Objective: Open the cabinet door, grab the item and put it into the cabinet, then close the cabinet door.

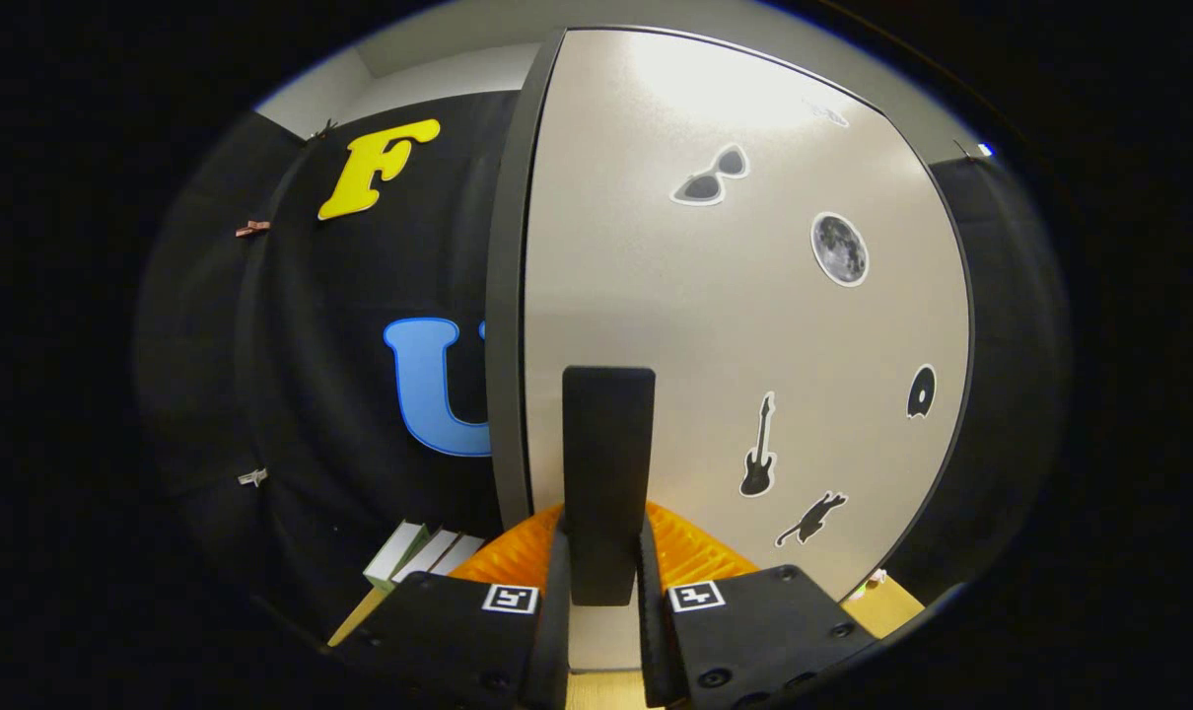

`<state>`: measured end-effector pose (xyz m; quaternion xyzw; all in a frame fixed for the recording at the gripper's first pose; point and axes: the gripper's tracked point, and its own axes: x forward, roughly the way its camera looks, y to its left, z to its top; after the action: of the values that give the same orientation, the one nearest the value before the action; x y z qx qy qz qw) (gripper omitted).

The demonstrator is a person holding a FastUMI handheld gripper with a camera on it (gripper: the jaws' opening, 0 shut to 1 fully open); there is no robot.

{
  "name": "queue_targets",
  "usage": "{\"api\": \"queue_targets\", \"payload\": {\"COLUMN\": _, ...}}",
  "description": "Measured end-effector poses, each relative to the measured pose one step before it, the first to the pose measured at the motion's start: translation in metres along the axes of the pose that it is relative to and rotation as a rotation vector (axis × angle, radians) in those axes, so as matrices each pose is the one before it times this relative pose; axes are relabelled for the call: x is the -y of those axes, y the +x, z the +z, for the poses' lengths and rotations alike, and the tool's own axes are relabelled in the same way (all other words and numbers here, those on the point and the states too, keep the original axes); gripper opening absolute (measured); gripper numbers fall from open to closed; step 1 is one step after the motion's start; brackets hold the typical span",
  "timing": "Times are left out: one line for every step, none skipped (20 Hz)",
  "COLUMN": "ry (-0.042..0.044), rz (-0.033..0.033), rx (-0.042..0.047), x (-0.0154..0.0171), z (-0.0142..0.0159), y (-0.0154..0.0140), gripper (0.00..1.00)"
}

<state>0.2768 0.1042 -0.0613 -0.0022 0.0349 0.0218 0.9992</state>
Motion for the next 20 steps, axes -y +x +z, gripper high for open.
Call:
{"api": "queue_targets", "payload": {"ry": -0.02200, "rz": 0.00321, "rx": -0.00954, "x": 0.00017, "z": -0.00359, "y": -0.00064, "gripper": 0.28}}
{"api": "queue_targets", "payload": {"ry": 0.00216, "rz": 0.00622, "rx": 0.00445, "x": -0.00132, "z": 0.00341, "y": -0.00112, "gripper": 0.23}}
{"api": "queue_targets", "payload": {"ry": 0.01595, "rz": 0.00939, "rx": 0.00182, "x": 0.00010, "z": -0.00072, "y": -0.00123, "gripper": 0.22}}
{"api": "queue_targets", "payload": {"ry": 0.01441, "rz": 0.00973, "rx": 0.00069, "x": 0.00094, "z": -0.00024, "y": -0.00092, "gripper": 0.22}}
{"api": "queue_targets", "payload": {"ry": -0.00405, "rz": 0.00943, "rx": -0.00280, "x": -0.00055, "z": -0.00002, "y": -0.00173, "gripper": 0.22}}
{"api": "queue_targets", "payload": {"ry": -0.00654, "rz": 0.00544, "rx": -0.00229, "x": 0.00052, "z": 0.00063, "y": -0.00273, "gripper": 0.22}}
{"api": "queue_targets", "payload": {"ry": -0.00027, "rz": 0.00670, "rx": -0.00281, "x": 0.00028, "z": -0.00044, "y": -0.00292, "gripper": 0.22}}
{"api": "queue_targets", "payload": {"ry": 0.00758, "rz": 0.01257, "rx": -0.00309, "x": -0.00142, "z": -0.00069, "y": -0.00379, "gripper": 0.22}}
{"api": "queue_targets", "payload": {"ry": 0.00673, "rz": 0.01289, "rx": -0.00576, "x": 0.00049, "z": -0.00080, "y": -0.00417, "gripper": 0.22}}
{"api": "queue_targets", "payload": {"ry": 0.00316, "rz": 0.00847, "rx": -0.00598, "x": 0.00102, "z": -0.00042, "y": -0.00523, "gripper": 0.22}}
{"api": "queue_targets", "payload": {"ry": 0.00521, "rz": 0.00288, "rx": -0.00502, "x": 0.00061, "z": -0.00079, "y": -0.00595, "gripper": 0.22}}
{"api": "queue_targets", "payload": {"ry": 0.00152, "rz": 0.00246, "rx": -0.00344, "x": 0.00065, "z": -0.00008, "y": -0.00350, "gripper": 0.22}}
{"api": "queue_targets", "payload": {"ry": -0.00165, "rz": 0.00134, "rx": -0.00120, "x": 0.00077, "z": 0.00041, "y": -0.00340, "gripper": 0.22}}
{"api": "queue_targets", "payload": {"ry": 0.00410, "rz": 0.00404, "rx": -0.00285, "x": 0.00084, "z": -0.00092, "y": -0.00513, "gripper": 0.21}}
{"api": "queue_targets", "payload": {"ry": 0.00615, "rz": 0.00772, "rx": -0.00155, "x": 0.00026, "z": 0.00013, "y": -0.00504, "gripper": 0.21}}
{"api": "queue_targets", "payload": {"ry": 0.00159, "rz": 0.00876, "rx": -0.00273, "x": 0.00107, "z": 0.00002, "y": -0.00642, "gripper": 0.22}}
{"api": "queue_targets", "payload": {"ry": 0.00022, "rz": 0.00886, "rx": -0.00312, "x": 0.00145, "z": 0.00025, "y": -0.00756, "gripper": 0.22}}
{"api": "queue_targets", "payload": {"ry": 0.00211, "rz": 0.00951, "rx": -0.00244, "x": 0.00110, "z": -0.00081, "y": -0.00732, "gripper": 0.21}}
{"api": "queue_targets", "payload": {"ry": 0.00356, "rz": 0.00989, "rx": -0.00098, "x": 0.00229, "z": -0.00020, "y": -0.00597, "gripper": 0.21}}
{"api": "queue_targets", "payload": {"ry": 0.00104, "rz": 0.00789, "rx": -0.00157, "x": 0.00366, "z": -0.00066, "y": -0.00410, "gripper": 0.21}}
